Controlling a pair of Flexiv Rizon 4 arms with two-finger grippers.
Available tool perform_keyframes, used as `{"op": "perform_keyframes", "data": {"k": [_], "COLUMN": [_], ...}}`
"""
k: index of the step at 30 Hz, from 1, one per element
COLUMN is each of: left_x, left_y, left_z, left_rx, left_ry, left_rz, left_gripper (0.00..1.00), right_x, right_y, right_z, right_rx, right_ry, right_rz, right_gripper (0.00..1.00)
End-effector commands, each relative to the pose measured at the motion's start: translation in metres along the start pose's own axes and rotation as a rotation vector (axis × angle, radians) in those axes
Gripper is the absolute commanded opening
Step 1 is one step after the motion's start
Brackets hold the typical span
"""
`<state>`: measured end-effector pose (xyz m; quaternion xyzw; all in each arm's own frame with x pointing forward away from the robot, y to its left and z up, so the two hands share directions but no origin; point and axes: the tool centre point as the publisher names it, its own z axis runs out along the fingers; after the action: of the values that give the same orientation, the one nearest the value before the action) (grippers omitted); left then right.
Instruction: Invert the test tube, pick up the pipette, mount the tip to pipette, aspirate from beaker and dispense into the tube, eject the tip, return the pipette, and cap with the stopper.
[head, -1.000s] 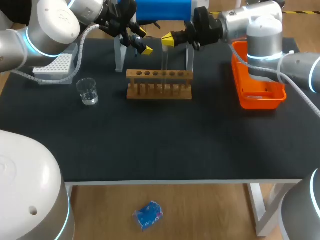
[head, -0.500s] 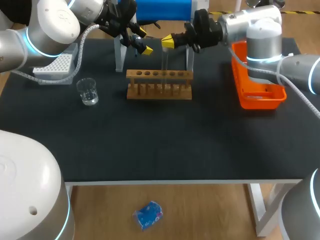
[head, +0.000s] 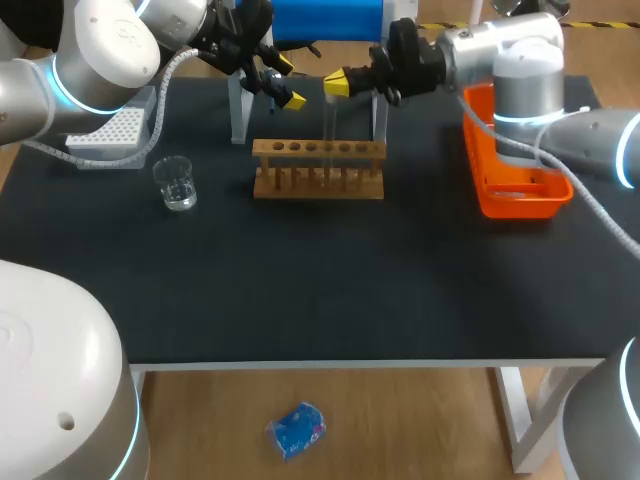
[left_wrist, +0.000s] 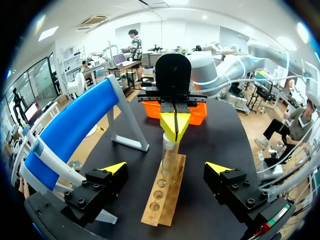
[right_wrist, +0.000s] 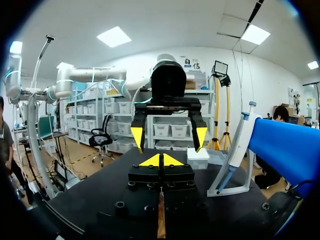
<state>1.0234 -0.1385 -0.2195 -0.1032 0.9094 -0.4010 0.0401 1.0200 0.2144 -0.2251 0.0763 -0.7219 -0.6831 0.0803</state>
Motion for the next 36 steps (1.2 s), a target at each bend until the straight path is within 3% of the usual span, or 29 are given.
{"op": "perform_keyframes", "data": {"k": [1,16,36], "left_x": [-0.001,-0.001,-0.001], "left_y": [-0.001,-0.001,-0.001], "left_z": [-0.001,-0.001,-0.001], "left_rx": [-0.004,-0.004,-0.004], "left_ry": [0.003,0.003,0.003], "left_rz": [-0.001,-0.001,-0.001], "left_gripper": [1.0,1.0,1.0], "right_x": [-0.004,-0.005,-0.002], "right_y": [-0.01,-0.011,0.019], "right_z": [0.0,-0.001,-0.005], "right_rx": [-0.016,-0.005,0.007], "right_ry": [0.011,0.013,0.01], "right_rz": [0.004,0.011,-0.052], "right_gripper": [0.0,0.0,0.0]}}
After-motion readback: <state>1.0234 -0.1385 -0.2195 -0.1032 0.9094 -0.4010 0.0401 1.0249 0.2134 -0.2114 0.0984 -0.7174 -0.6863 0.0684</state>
